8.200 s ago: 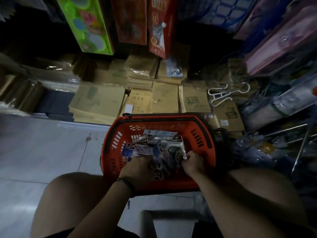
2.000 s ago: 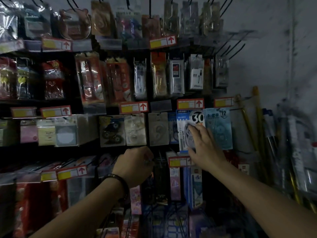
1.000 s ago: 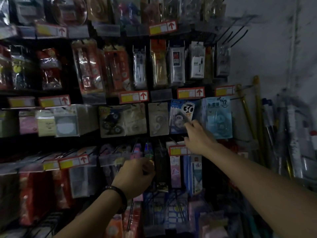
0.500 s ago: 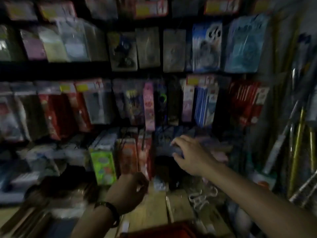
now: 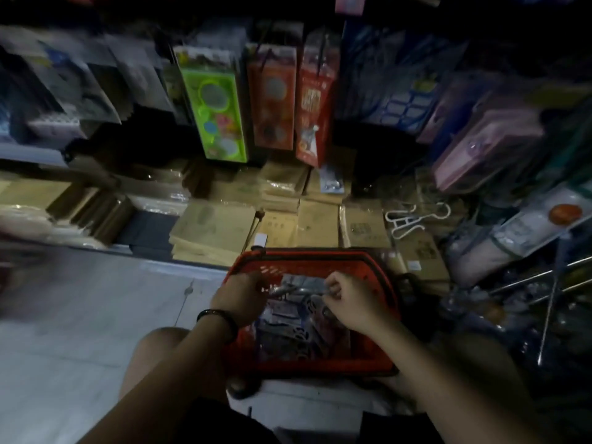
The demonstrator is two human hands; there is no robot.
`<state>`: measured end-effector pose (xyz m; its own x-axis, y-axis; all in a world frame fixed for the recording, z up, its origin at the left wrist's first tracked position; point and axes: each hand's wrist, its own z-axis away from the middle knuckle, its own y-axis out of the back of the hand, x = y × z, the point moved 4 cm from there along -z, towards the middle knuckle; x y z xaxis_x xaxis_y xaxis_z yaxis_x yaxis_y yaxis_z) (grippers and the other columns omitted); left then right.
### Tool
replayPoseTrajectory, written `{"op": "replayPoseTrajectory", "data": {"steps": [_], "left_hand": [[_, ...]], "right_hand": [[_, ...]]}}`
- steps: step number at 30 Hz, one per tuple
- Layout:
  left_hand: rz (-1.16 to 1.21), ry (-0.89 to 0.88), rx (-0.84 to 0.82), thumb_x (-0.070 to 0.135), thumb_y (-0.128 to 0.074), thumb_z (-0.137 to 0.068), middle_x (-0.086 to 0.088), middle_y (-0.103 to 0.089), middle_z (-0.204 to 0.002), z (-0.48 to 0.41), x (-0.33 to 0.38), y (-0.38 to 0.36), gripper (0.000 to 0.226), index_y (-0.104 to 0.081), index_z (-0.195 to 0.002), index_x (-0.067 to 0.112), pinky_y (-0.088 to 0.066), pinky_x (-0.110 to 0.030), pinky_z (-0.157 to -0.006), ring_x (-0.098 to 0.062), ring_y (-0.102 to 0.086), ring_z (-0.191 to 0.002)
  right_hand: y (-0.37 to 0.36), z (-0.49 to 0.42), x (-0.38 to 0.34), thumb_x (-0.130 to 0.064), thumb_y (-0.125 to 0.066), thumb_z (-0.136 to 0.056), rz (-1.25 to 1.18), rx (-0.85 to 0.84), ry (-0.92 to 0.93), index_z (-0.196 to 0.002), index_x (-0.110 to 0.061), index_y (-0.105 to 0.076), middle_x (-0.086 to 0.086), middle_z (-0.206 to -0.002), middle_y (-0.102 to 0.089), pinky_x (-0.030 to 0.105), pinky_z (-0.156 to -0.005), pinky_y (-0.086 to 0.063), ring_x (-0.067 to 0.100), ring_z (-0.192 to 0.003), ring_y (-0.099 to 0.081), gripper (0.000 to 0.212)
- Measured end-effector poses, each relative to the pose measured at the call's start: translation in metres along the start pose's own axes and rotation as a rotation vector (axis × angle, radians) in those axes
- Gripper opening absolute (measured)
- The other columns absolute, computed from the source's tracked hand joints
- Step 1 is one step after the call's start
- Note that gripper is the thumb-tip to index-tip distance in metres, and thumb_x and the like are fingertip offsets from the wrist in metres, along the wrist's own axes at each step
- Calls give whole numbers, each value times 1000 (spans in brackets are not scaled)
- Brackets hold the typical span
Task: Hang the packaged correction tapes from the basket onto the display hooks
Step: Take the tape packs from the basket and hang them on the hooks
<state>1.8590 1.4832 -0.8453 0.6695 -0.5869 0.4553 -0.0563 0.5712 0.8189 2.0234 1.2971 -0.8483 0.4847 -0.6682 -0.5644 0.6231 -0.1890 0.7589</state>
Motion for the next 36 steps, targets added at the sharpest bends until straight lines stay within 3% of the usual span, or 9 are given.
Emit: {"op": "replayPoseTrajectory", "data": {"steps": [3,7,9,13,15,18,25,28,36], "left_hand": [[11,92,-104,27,-67,-95,-10,-75,-120,-7,-26,-39,26,-71,-120,21,-54,-35,-90,-34,-69,-113],[-1,116,-351,28,-65,-98,-14,-67,-135,-16,-35,-66,36,-66,-132,18,-51,-36,-102,-34,-63,-124],[-12,114,-367,30,-64,-100,-15,-66,-138,-23,-36,-68,38,-64,-136,19,-50,-36,-102,-35,-63,-125],[-36,123,-380,37,-60,-103,-11,-68,-134,-30,-40,-71,35,-64,-133,21,-53,-37,-100,-32,-65,-120],[-36,117,-380,38,-59,-103,-9,-69,-131,-32,-41,-74,32,-64,-131,24,-56,-38,-98,-29,-67,-116],[-40,113,-371,38,-57,-103,-7,-70,-129,-37,-45,-78,31,-64,-130,26,-58,-41,-96,-28,-68,-113],[-40,114,-323,41,-57,-103,-7,-71,-124,-44,-47,-77,29,-64,-127,26,-61,-43,-93,-27,-70,-109],[-30,121,-314,40,-55,-104,-7,-72,-119,-45,-46,-75,29,-65,-125,22,-62,-44,-90,-27,-72,-104],[22,146,-271,43,-55,-105,-4,-71,-120,-41,-40,-69,31,-63,-127,23,-60,-40,-90,-24,-70,-103]], "right_hand": [[-55,-9,30,-23,-67,-100,-37,-125,-86,-118,-18,-64,-5,-107,-62,29,-79,-47,17,-101,-64,18],[-120,-29,65,-23,-71,-96,-74,-156,-156,-84,-31,-56,-10,-79,-57,35,-70,-51,12,-76,-59,21],[-145,-42,74,-16,-68,-95,-11,-183,-195,-93,-22,-57,-8,-75,-53,34,-63,-41,16,-73,-56,12],[-186,-70,93,-14,-69,-77,46,-218,-343,-120,-24,-45,9,-115,-63,50,-88,-55,34,-109,-62,50],[-202,-77,104,-19,-69,-78,137,-184,-403,-148,-23,-32,13,-148,-46,60,-111,-42,40,-140,-43,80],[-209,-80,98,-18,-65,-86,180,-151,-424,-153,-19,-34,14,-162,-32,57,-120,-32,38,-152,-30,74],[-214,-92,108,-6,-40,-97,219,-127,-332,-160,-23,-29,14,-159,-42,52,-121,-32,34,-147,-40,66],[-202,-85,97,-14,-45,-95,356,-59,-182,-156,-38,-30,8,-147,-55,54,-111,-43,36,-138,-48,67],[-193,-92,45,-5,-62,-86,342,-38,61,-154,-42,-39,-1,-153,-46,51,-108,-44,35,-137,-47,81]]}}
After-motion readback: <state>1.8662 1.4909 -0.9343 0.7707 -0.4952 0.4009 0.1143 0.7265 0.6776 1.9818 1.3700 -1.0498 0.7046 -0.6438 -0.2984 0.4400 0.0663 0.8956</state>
